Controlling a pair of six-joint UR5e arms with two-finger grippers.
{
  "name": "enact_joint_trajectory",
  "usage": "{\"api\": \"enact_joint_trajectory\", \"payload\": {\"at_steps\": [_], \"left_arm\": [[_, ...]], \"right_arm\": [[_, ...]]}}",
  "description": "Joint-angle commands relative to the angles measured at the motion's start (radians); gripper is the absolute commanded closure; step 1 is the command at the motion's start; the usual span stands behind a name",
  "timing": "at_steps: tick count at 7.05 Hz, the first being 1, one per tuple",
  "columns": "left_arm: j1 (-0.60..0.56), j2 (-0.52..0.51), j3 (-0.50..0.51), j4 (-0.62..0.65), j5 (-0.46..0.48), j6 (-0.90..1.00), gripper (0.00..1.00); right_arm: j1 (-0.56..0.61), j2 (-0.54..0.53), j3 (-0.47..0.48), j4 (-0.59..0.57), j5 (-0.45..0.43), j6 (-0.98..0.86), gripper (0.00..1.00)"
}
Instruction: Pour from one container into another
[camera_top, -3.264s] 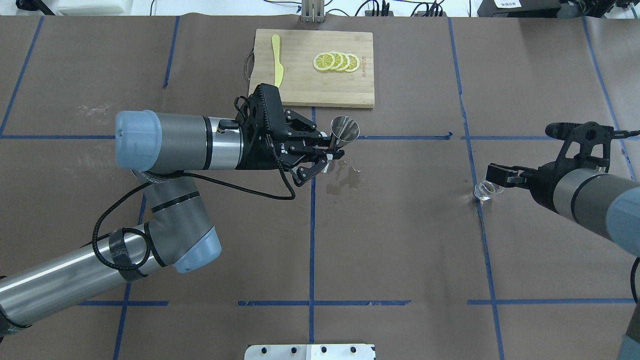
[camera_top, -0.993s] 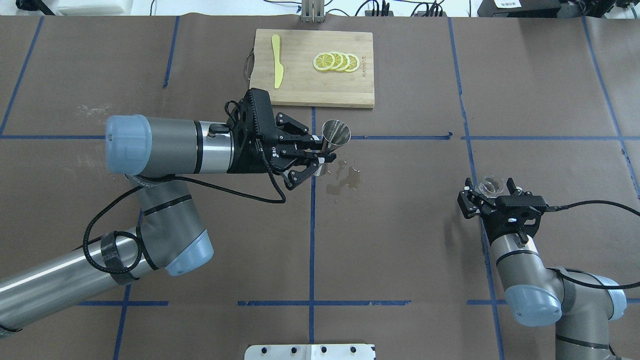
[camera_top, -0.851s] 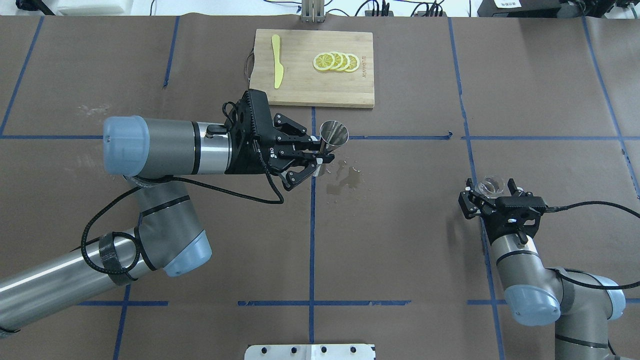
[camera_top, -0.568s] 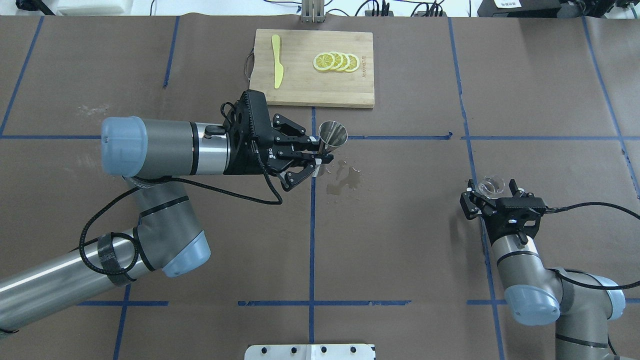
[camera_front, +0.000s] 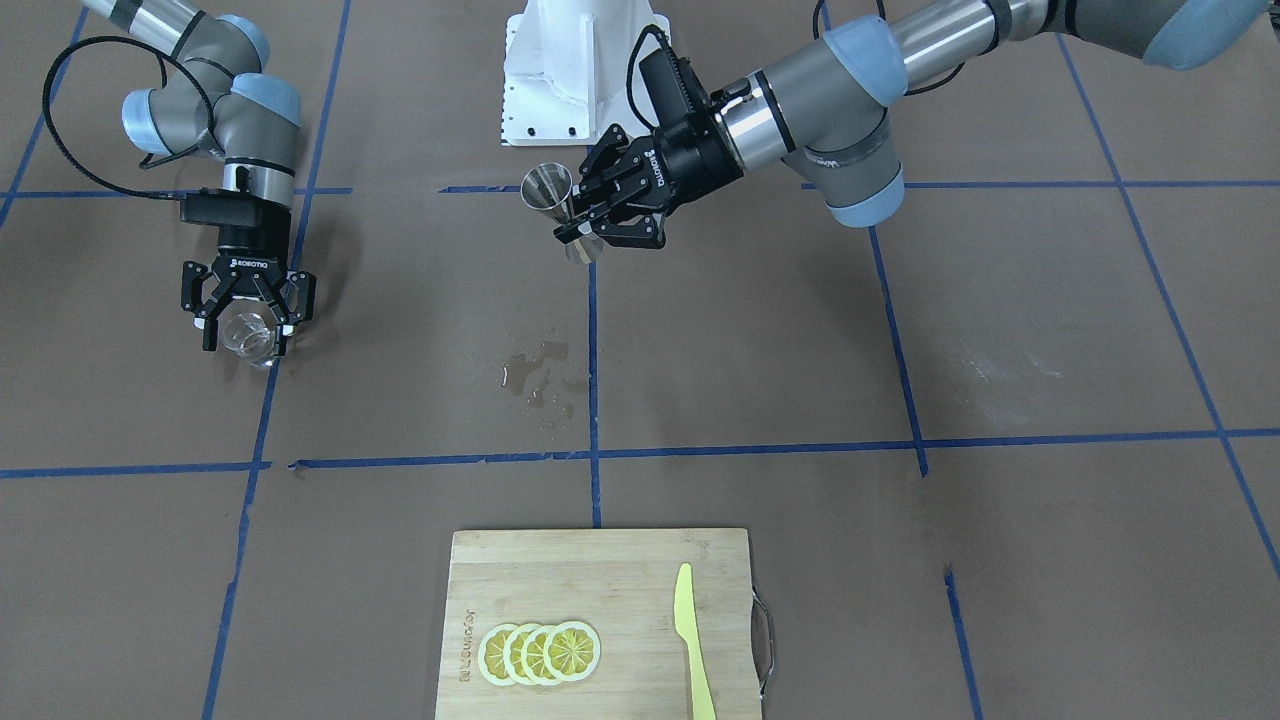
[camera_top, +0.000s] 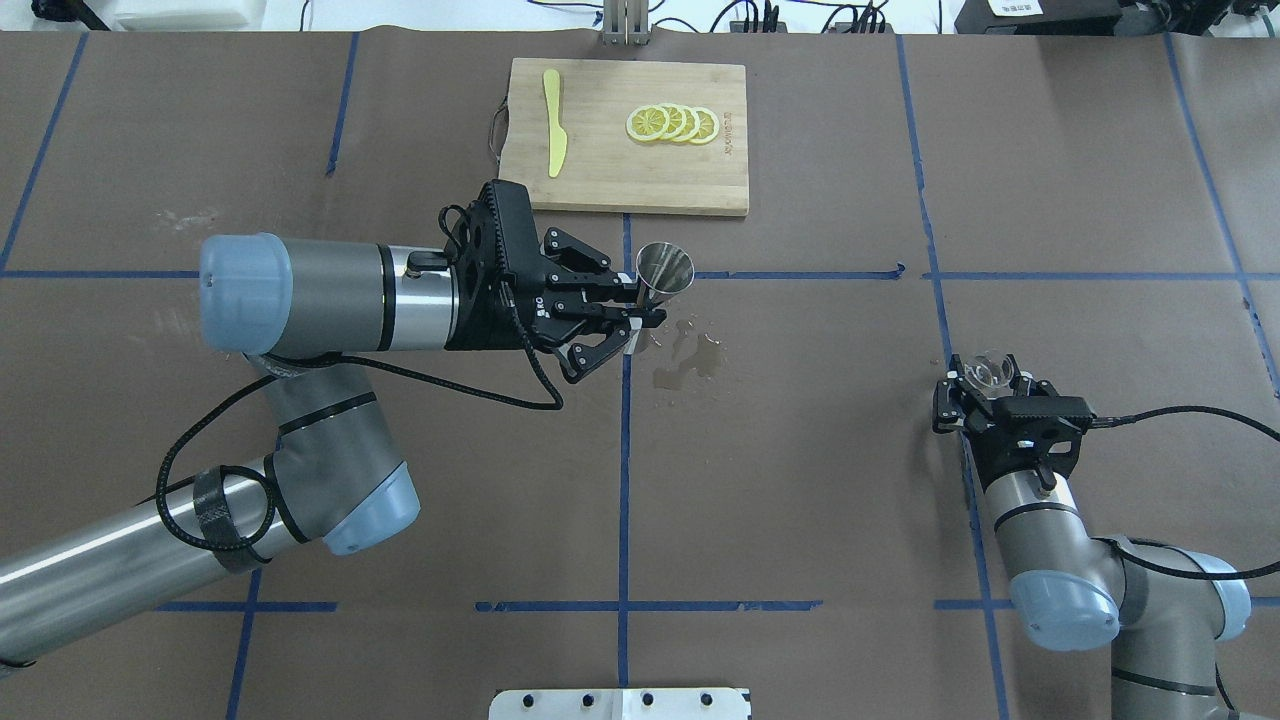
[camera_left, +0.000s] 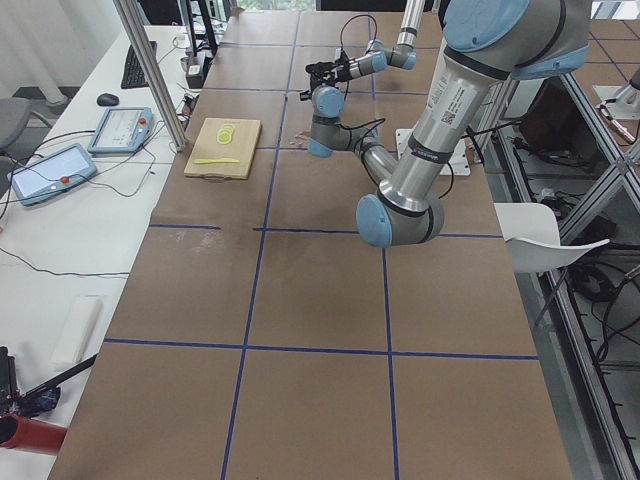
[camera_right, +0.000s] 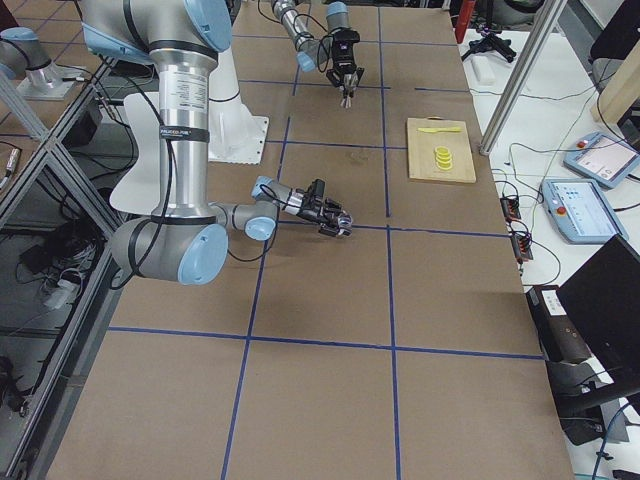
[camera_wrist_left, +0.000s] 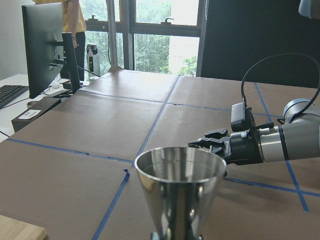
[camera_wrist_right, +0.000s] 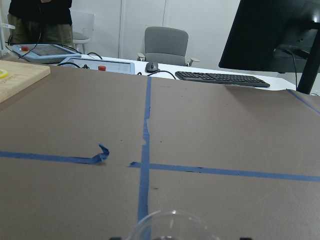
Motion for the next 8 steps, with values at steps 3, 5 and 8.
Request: {"api": "enact_joint_trajectory", "payload": {"at_steps": [3,5,8], "left_arm": [[0.0,0.0,-0.002,0.0,0.0,0.0,1.0],[0.0,0.0,-0.01,0.0,0.0,0.0,1.0],[0.0,0.0,-0.024,0.0,0.0,-0.003,1.0]], "right_arm": [[-0.002,0.001,0.002,0.002,0.0,0.002,0.49],[-0.002,-0.001,0.003,0.003,-0.001,-0.003,1.0],[0.0,0.001,0.057,0.162,0.008,-0.041,1.0]]}}
